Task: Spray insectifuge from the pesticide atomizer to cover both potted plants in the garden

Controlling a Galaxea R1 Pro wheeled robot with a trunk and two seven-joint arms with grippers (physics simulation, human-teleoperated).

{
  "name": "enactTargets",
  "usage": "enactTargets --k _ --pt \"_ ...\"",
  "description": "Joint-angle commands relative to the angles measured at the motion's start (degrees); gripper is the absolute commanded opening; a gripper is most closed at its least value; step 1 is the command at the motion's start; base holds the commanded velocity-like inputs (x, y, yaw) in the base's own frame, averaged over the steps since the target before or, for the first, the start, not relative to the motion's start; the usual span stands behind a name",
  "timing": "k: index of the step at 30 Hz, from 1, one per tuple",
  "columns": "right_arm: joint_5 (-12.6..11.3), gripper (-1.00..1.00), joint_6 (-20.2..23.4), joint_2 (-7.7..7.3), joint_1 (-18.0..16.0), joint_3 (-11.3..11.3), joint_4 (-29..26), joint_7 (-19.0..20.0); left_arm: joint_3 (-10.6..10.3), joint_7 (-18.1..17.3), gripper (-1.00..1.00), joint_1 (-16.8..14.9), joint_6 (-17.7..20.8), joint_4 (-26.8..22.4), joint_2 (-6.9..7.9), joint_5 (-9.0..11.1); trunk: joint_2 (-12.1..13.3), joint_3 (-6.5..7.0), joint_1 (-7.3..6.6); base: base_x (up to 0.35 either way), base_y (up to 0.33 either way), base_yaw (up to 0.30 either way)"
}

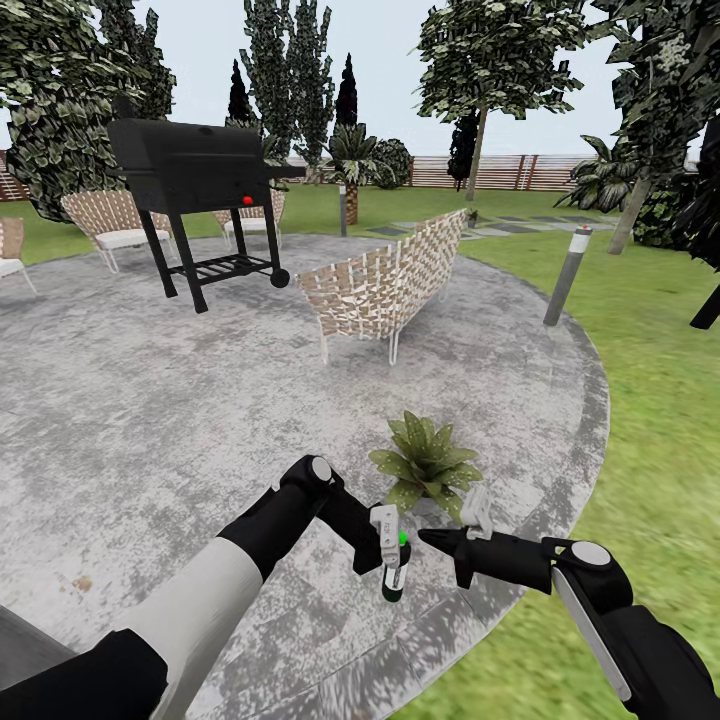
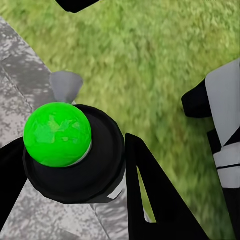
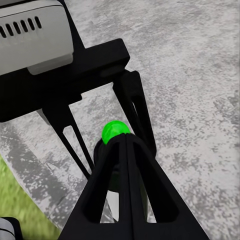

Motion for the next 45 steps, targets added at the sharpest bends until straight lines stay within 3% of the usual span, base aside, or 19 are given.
enactTargets --k 1,5,11,45 --pt "-0.47 -1.0 0.46 -0.05 -0.03 0.05 -0.01 -0.05 0.01 -0.26 -1.0 -0.01 0.58 -0.09 -0.02 -0.22 -0.02 -0.05 -0.01 0.0 0.0 0.0" --pt "-0.47 -1.0 0.46 -0.05 -0.05 0.05 -0.01 -0.05 0.01 -0.26 -1.0 -0.01 0.58 -0.26 -0.02 -0.14 -0.02 -0.05 -0.01 0.0 0.0 0.0" --pt "-0.47 -1.0 0.46 -0.05 -0.03 0.12 -0.01 -0.05 -0.07 -0.25 -1.0 -0.01 0.58 -0.39 -0.02 1.65 -0.02 -0.05 -0.01 0.0 0.0 0.0" --pt "-0.47 -1.0 0.46 -0.05 -0.03 0.23 -0.01 -0.05 -0.07 -0.25 -1.0 -0.01 0.58 -0.48 -0.02 2.08 -0.02 -0.05 -0.01 0.0 0.0 0.0"
